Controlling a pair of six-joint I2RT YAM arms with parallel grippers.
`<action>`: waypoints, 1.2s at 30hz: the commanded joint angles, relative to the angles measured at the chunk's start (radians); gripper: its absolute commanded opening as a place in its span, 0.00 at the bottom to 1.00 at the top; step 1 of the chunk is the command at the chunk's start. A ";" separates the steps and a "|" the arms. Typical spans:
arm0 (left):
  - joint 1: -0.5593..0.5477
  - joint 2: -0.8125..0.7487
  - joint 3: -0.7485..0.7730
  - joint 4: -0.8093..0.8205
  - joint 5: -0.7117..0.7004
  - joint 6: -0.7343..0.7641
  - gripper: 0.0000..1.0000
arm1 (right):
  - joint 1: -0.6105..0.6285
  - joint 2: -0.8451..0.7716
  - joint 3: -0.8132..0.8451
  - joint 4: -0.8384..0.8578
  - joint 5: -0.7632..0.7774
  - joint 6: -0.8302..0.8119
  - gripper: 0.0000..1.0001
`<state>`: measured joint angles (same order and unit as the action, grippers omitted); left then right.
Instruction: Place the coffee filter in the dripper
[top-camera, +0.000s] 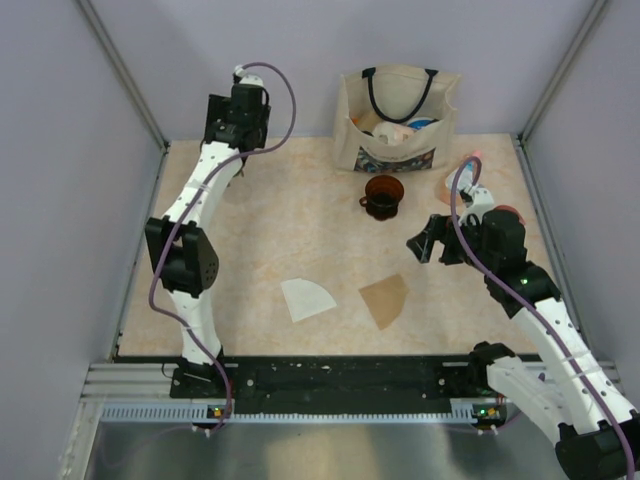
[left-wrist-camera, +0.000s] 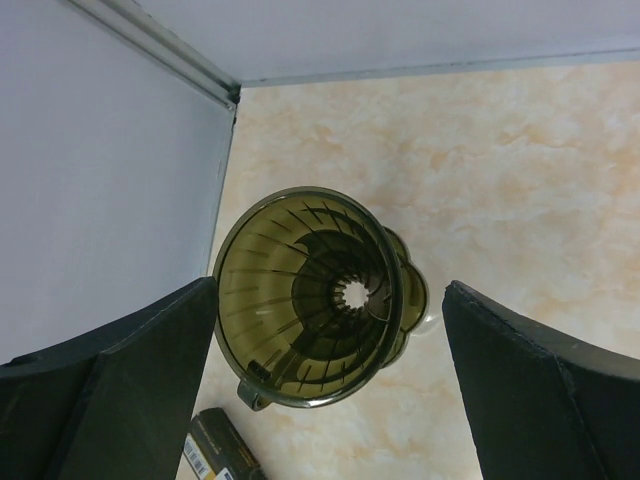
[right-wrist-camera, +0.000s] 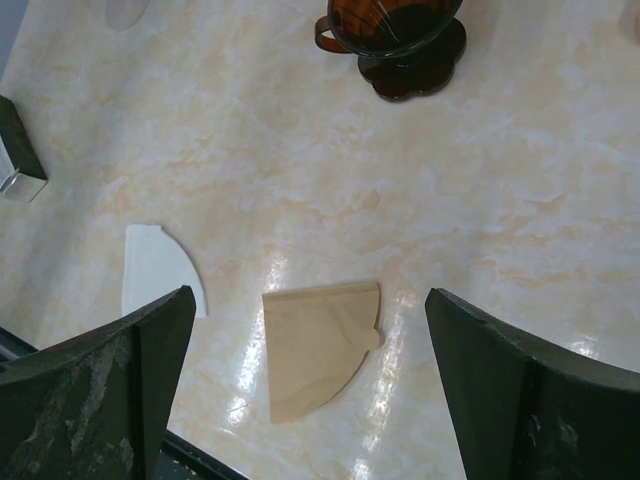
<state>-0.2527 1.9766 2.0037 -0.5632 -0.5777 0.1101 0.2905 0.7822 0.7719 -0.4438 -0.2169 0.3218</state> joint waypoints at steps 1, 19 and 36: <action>0.004 0.024 0.053 0.003 -0.079 0.037 0.99 | 0.001 0.000 0.001 0.007 0.022 -0.013 0.99; 0.026 0.051 0.049 0.008 -0.122 0.063 0.99 | -0.001 -0.012 0.000 0.004 0.045 -0.015 0.99; 0.017 -0.254 -0.031 -0.089 0.269 -0.188 0.99 | -0.001 -0.029 0.003 -0.016 0.090 0.000 0.99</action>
<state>-0.2340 1.9614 2.0140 -0.6540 -0.4900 0.0650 0.2905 0.7765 0.7719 -0.4625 -0.1463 0.3218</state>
